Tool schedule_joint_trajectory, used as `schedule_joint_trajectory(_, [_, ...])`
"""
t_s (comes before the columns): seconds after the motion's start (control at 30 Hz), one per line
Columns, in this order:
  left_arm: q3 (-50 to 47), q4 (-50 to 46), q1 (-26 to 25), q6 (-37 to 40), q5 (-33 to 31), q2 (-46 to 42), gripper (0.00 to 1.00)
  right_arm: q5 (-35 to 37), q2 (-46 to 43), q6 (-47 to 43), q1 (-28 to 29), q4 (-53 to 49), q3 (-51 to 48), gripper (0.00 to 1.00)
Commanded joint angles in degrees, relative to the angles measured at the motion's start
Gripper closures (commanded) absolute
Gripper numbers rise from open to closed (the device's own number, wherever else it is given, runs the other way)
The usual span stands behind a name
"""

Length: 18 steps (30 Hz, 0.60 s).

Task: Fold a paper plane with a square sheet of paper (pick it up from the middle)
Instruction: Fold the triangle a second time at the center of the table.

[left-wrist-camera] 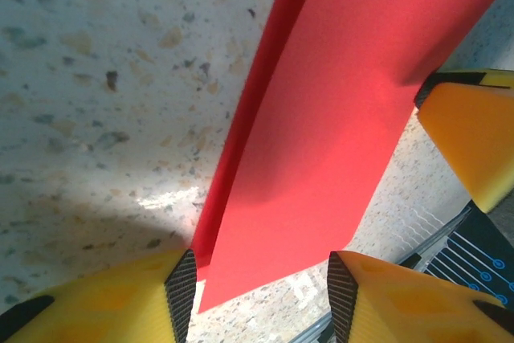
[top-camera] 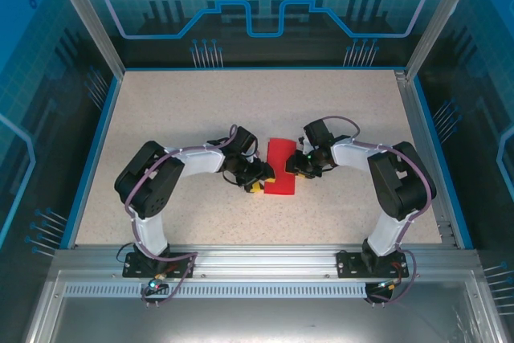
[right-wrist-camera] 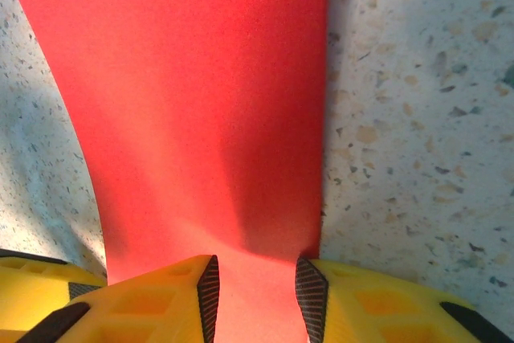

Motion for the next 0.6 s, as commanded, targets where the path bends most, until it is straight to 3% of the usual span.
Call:
schedule_joint_trajectory(0.0, [0.54, 1.14, -0.46, -0.60, 0.55, 1.56, 0.50, 2.94, 4.26, -0.42, 0.54, -2.66, -1.51, 0.63])
schedule_joint_trajectory(0.23, [0.43, 4.05, -0.56, -1.64, 1.30, 1.56, 0.52, 2.86, 4.37, -0.42, 0.55, -2.55, -1.60, 0.63])
schedule_joint_trajectory(0.33, [0.42, 4.94, -0.56, -2.38, 0.77, 1.18, 0.58, 2.92, 4.28, -0.42, 0.51, -2.60, -1.64, 0.63])
schedule_joint_trajectory(0.57, [-0.11, 9.91, -0.12, -5.18, 0.15, 0.41, 0.63, 2.48, 3.80, -0.34, 0.48, -2.43, -1.49, 0.63])
